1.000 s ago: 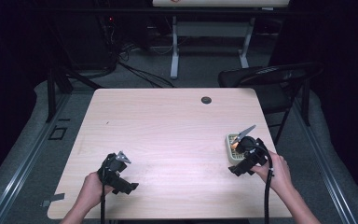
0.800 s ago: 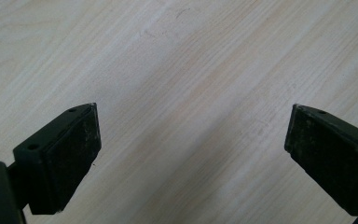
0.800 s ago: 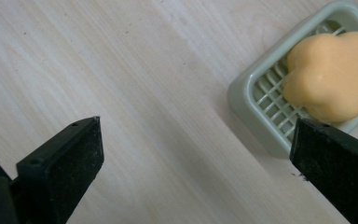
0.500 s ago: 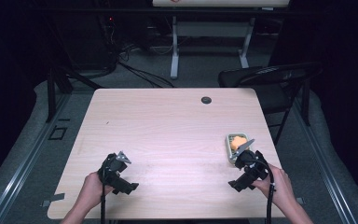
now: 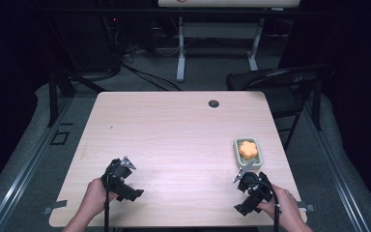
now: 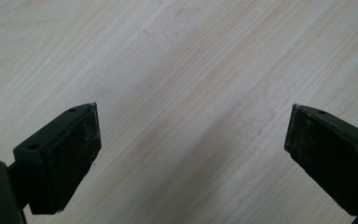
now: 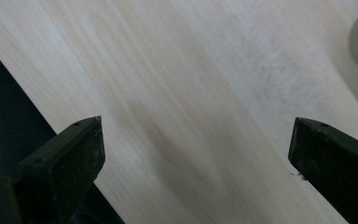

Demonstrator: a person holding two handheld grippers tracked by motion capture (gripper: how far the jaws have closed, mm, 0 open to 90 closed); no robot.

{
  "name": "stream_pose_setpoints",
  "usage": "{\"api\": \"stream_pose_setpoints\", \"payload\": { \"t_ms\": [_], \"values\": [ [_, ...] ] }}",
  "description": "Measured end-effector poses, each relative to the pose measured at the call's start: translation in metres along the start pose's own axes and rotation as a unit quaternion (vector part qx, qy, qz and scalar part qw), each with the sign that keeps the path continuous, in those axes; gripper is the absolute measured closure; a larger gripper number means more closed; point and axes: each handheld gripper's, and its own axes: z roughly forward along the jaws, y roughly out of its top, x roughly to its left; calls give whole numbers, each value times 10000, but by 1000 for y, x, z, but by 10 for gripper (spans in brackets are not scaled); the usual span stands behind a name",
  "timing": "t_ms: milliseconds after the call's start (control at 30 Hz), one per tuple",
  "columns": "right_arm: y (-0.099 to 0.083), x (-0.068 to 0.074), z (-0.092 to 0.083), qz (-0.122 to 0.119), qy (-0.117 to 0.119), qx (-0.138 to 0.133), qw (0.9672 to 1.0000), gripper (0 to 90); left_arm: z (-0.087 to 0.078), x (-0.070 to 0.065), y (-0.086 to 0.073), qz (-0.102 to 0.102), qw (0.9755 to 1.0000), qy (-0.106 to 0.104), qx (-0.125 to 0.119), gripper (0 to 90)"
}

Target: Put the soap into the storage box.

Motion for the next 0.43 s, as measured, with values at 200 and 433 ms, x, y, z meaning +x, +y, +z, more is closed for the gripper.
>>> {"api": "stream_pose_setpoints", "payload": {
  "t_ms": [200,433],
  "values": [
    [1,4,7,-44,49,104,9999,33,0,-1,0,8,10000,-2,-10,38],
    [1,-2,6,-17,-10,69,10000,45,1,-1,1,40,10000,-12,2,38]
  ]
}}
